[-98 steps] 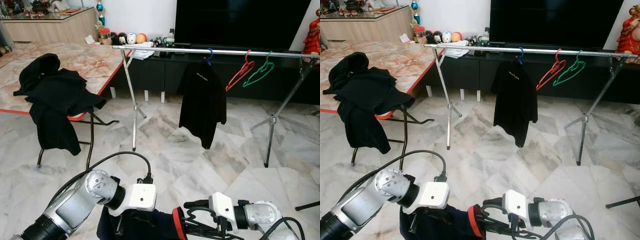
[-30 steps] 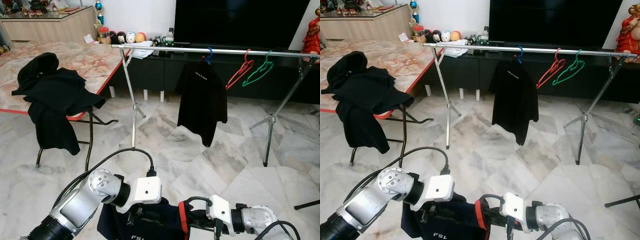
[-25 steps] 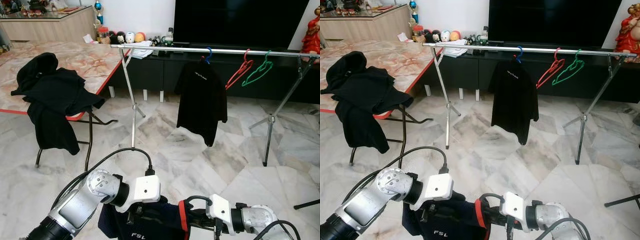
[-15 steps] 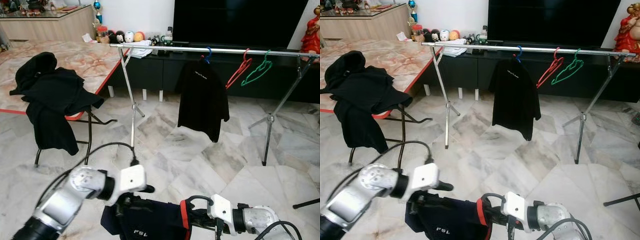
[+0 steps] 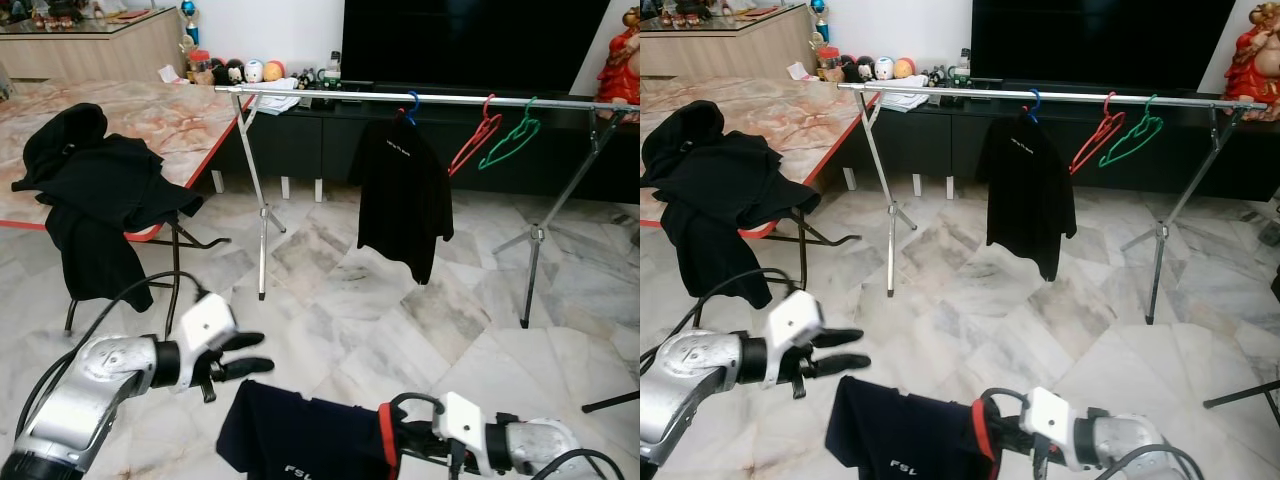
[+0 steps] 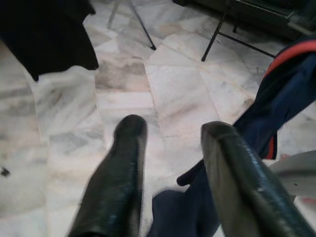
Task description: Hang hanger
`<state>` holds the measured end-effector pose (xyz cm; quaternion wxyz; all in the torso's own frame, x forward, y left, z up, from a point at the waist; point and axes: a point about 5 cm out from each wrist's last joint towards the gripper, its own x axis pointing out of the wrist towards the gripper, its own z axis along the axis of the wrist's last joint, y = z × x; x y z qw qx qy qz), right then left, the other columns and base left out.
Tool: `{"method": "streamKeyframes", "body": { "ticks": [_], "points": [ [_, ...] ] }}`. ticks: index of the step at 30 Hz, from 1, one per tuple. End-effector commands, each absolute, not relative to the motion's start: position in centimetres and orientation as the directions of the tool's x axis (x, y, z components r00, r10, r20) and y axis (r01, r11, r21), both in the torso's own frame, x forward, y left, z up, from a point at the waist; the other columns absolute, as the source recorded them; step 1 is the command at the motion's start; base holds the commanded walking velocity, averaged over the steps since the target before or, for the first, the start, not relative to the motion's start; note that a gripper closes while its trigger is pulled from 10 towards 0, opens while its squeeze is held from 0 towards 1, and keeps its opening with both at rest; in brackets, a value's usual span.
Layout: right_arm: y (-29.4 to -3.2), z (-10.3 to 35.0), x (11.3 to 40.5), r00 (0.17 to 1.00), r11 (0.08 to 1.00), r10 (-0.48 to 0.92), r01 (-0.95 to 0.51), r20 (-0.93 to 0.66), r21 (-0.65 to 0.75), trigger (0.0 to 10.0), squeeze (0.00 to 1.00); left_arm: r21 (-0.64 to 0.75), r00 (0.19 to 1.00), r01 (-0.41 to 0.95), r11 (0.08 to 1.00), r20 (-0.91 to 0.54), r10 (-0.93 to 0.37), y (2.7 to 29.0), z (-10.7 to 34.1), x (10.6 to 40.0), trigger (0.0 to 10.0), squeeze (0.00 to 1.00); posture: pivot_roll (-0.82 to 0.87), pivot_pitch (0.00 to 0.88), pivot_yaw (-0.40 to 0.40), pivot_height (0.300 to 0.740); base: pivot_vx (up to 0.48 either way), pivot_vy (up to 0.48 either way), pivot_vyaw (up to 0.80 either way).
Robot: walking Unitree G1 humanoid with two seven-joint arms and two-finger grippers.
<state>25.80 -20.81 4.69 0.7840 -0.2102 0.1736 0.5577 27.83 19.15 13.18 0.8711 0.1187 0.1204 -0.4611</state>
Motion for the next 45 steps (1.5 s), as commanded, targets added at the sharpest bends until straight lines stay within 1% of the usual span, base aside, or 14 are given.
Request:
{"method": "streamKeyframes", "body": {
  "ticks": [1, 2, 3, 7, 12, 17, 22, 24, 27, 31, 40, 41, 43, 45],
  "points": [
    [-21.1, 5.6, 26.3, 0.355, 0.315, 0.808, -0.935, -0.47, -0.165, 0.0, 0.0, 0.054, 0.573, 0.807, 0.588, -0.314, -0.757, 19.9, 12.5, 27.7, 10.0, 1.0, 0.01, 0.087, 0.013, 0.74, 0.0, 0.0, 0.0],
    [-21.4, 5.7, 26.3, 0.36, 0.317, 0.804, -0.933, -0.474, -0.17, 0.0, 0.0, 0.033, 0.589, 0.786, 0.618, -0.344, -0.731, 20.4, 11.1, 27.3, 10.0, 1.0, 0.01, 0.087, 0.013, 0.74, 0.0, 0.0, 0.0],
    [-21.5, 5.9, 26.4, 0.362, 0.317, 0.803, -0.932, -0.473, -0.175, 0.0, 0.0, 0.008, 0.588, 0.778, 0.628, -0.359, -0.725, 20.5, 10.2, 27.0, 10.0, 1.0, 0.01, 0.087, 0.012, 0.74, 0.0, 0.0, 0.0],
    [-21.7, 6.4, 26.6, 0.375, 0.323, 0.803, -0.927, -0.463, -0.192, 0.0, 0.0, -0.049, 0.603, 0.753, 0.656, -0.35, -0.717, 20.7, 9.2, 26.5, 10.0, 1.0, 0.01, 0.086, 0.012, 0.74, 0.0, 0.0, 0.0],
    [-21.9, 7.1, 26.9, 0.392, 0.329, 0.803, -0.92, -0.45, -0.213, 0.0, 0.0, -0.126, 0.64, 0.68, 0.722, -0.38, -0.668, 21.7, 6.6, 26.1, 10.0, 1.0, 0.0, 0.079, 0.015, 0.74, 0.0, 0.0, 0.0],
    [-22.2, 7.4, 26.8, 0.392, 0.326, 0.803, -0.92, -0.449, -0.219, 0.0, 0.0, -0.177, 0.623, 0.675, 0.716, -0.382, -0.683, 21.3, 5.5, 25.5, 10.0, 1.0, -0.01, 0.074, 0.015, 0.74, 0.0, 0.0, 0.0],
    [-22.3, 7.8, 26.7, 0.391, 0.32, 0.805, -0.92, -0.447, -0.228, 0.0, 0.0, -0.167, 0.643, 0.651, 0.74, -0.396, -0.655, 20.8, 4.3, 25.8, 10.0, 1.0, -0.01, 0.064, 0.011, 0.74, 0.0, 0.0, 0.0],
    [-22.4, 8.0, 26.8, 0.392, 0.319, 0.805, -0.919, -0.445, -0.231, 0.0, 0.0, -0.182, 0.654, 0.644, 0.743, -0.374, -0.658, 20.5, 4.0, 26.0, 10.0, 1.0, -0.02, 0.064, 0.009, 0.74, 0.0, 0.0, 0.0],
    [-22.4, 8.1, 26.8, 0.393, 0.319, 0.805, -0.919, -0.444, -0.234, 0.0, 0.0, -0.192, 0.648, 0.653, 0.733, -0.358, -0.672, 20.1, 3.9, 26.0, 10.0, 1.0, -0.02, 0.064, 0.009, 0.74, 0.0, 0.0, 0.0],
    [-22.1, 8.3, 26.8, 0.379, 0.304, 0.812, -0.924, -0.443, -0.233, 0.0, 0.0, -0.157, 0.619, 0.69, 0.707, -0.379, -0.688, 19.5, 3.5, 26.1, 10.0, 1.0, -0.02, 0.072, 0.002, 0.74, 0.0, 0.0, 0.0],
    [-22.0, 8.3, 26.8, 0.378, 0.302, 0.813, -0.924, -0.443, -0.233, 0.0, 0.0, -0.142, 0.619, 0.695, 0.705, -0.38, -0.687, 19.4, 3.5, 26.1, 10.0, 1.0, -0.02, 0.077, 0.002, 0.74, 0.0, 0.0, 0.0],
    [-21.9, 8.6, 26.9, 0.37, 0.292, 0.817, -0.927, -0.443, -0.236, 0.0, 0.0, -0.007, 0.654, 0.702, 0.712, -0.391, -0.648, 18.8, 3.2, 27.0, 10.0, 1.0, -0.02, 0.089, -0.005, 0.74, 0.0, 0.0, 0.0],
    [-21.8, 8.7, 27.0, 0.365, 0.285, 0.818, -0.928, -0.443, -0.238, 0.0, 0.0, 0.055, 0.678, 0.695, 0.717, -0.38, -0.629, 18.3, 3.2, 27.5, 10.0, 1.0, -0.03, 0.089, -0.006, 0.74, 0.0, 0.0, 0.0],
    [-21.7, 8.8, 27.0, 0.362, 0.281, 0.82, -0.929, -0.444, -0.24, 0.0, 0.0, 0.084, 0.707, 0.67, 0.738, -0.375, -0.6, 18.3, 3.3, 27.8, 10.0, 1.0, -0.03, 0.09, -0.005, 0.74, 0.0, 0.0, 0.0]
  ]
}}
